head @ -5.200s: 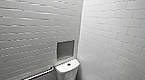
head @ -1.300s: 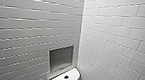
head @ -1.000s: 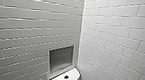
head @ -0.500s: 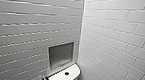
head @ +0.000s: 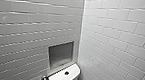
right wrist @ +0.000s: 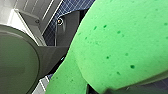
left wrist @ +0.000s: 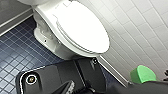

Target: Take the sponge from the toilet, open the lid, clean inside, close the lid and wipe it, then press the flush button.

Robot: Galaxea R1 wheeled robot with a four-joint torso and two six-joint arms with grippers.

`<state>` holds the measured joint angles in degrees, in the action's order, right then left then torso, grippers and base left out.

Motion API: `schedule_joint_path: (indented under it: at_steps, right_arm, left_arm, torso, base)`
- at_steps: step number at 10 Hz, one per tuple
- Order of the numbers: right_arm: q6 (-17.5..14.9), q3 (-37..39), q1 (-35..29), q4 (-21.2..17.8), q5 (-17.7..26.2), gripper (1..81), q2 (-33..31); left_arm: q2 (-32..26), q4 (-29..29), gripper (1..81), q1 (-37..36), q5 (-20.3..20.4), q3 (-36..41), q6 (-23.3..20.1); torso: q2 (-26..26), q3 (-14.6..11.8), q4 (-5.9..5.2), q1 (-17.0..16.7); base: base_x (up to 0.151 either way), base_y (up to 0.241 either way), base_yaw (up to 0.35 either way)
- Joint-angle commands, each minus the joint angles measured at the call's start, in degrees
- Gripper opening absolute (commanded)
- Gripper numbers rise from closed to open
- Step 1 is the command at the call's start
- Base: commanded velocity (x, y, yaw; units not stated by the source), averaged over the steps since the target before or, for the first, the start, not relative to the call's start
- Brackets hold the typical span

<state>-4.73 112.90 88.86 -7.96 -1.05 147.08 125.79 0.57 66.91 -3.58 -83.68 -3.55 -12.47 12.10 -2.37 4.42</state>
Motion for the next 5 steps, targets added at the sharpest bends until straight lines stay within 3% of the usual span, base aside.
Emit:
schedule_joint_path:
  at_steps: [1, 3, 4, 5]
  right_arm:
    - [-0.02, -1.29, -2.32, -1.71, 3.68, 1.0, -1.32]
    - [-0.02, -1.20, -2.41, -2.05, 3.60, 1.0, -1.24]
    - [-0.02, -1.20, -2.41, -2.06, 3.68, 1.0, -1.15]
    - [-0.02, -1.20, -2.41, -2.06, 3.69, 1.0, -1.06]
  left_arm:
    - [-6.25, -6.54, 81.1, -11.22, -6.87, 5.53, 0.82]
    - [-8.01, -8.30, 81.1, -16.50, -8.63, 9.49, 0.91]
    - [-8.88, -9.09, 1.0, -19.30, -8.99, 11.42, 0.91]
    - [-9.42, -10.85, 1.0, -21.95, -9.51, 11.96, 1.00]
  torso:
    - [0.00, 0.00, 0.00, -0.02]
    - [0.00, 0.02, 0.00, 0.00]
    - [0.00, 0.02, 0.00, 0.00]
    - [0.02, 0.05, 0.00, 0.00]
  base:
    - [0.000, 0.000, 0.000]
    - [0.000, 0.000, 0.000]
    - [0.000, 0.000, 0.000]
    - [0.000, 0.000, 0.000]
